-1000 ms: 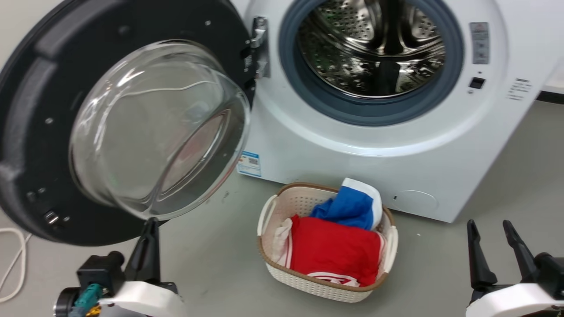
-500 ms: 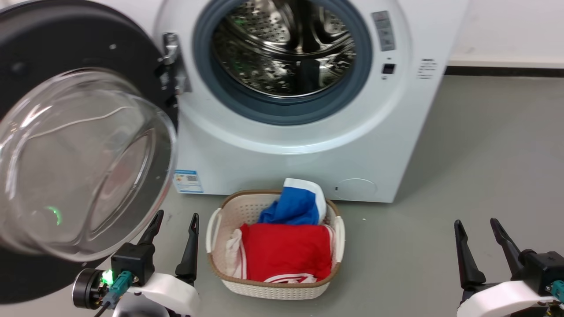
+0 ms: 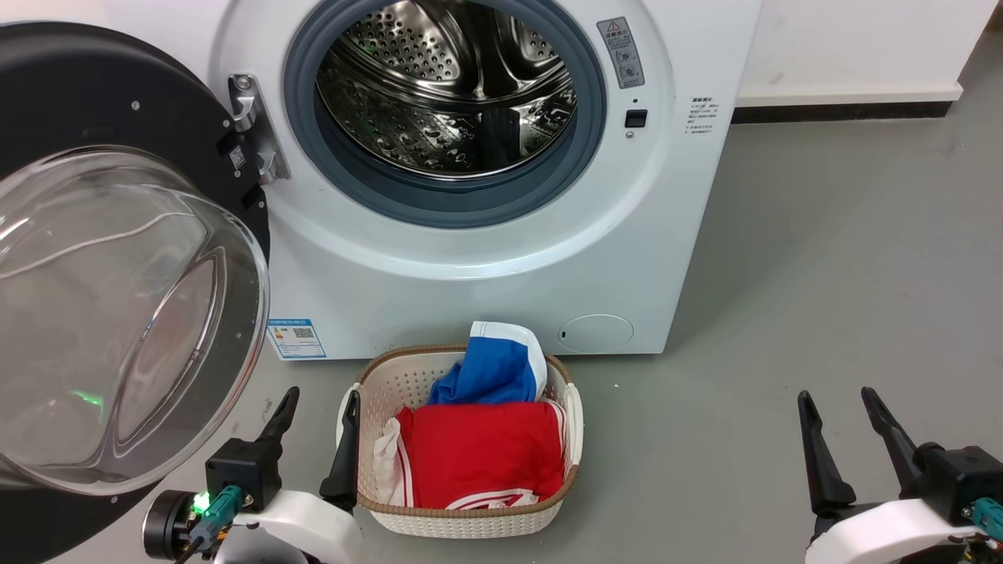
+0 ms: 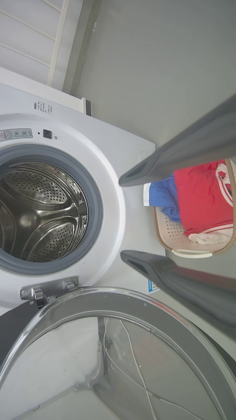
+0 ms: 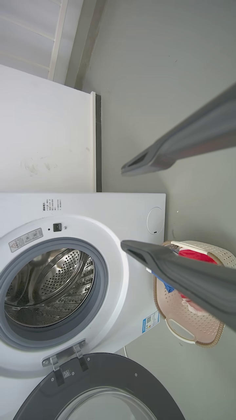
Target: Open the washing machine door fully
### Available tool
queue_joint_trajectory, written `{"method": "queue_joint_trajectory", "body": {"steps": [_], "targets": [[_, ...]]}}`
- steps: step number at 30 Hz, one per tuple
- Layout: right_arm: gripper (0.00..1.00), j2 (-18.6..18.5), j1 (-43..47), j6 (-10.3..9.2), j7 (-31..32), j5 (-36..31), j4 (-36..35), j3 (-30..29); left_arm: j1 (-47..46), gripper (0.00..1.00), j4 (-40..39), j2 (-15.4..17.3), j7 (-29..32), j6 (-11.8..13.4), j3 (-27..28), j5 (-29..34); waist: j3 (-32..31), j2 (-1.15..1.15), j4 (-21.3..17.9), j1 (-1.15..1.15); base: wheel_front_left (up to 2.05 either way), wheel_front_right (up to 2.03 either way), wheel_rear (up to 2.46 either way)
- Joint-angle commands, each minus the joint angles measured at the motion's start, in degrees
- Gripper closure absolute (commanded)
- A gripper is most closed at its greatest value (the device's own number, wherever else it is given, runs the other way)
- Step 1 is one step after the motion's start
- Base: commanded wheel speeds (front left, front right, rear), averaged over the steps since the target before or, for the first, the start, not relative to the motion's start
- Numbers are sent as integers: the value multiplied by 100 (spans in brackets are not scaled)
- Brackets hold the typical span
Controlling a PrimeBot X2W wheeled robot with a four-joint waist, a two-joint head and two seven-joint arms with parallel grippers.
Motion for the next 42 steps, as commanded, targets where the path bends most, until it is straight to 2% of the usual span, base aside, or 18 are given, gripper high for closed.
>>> {"method": "queue_joint_trajectory", "body": {"steps": [1, 19, 20, 23, 42], "targets": [[0, 7, -26, 0, 16, 34, -25, 6, 8, 0, 21, 11, -13, 19, 12, -17, 1, 0, 13, 0, 0, 0, 0], [0, 7, 20, 1, -1, 55, -61, 20, -96, 0, 100, 61, -108, 99, -16, -34, 29, 0, 51, 0, 0, 0, 0], [100, 7, 23, 1, -1, 57, -62, 18, -93, 100, 100, 64, -105, 99, -23, -37, 30, 0, 49, 0, 0, 0, 0], [100, 2, 64, 1, 20, 38, 104, 21, 54, 100, 220, -14, -54, 97, -47, -59, 30, 0, 51, 0, 0, 0, 0], [100, -19, -248, 1, 224, 2192, 458, -21, -93, 100, 359, -276, 310, -225, 462, -1886, 38, 0, 64, 0, 0, 0, 0]]}}
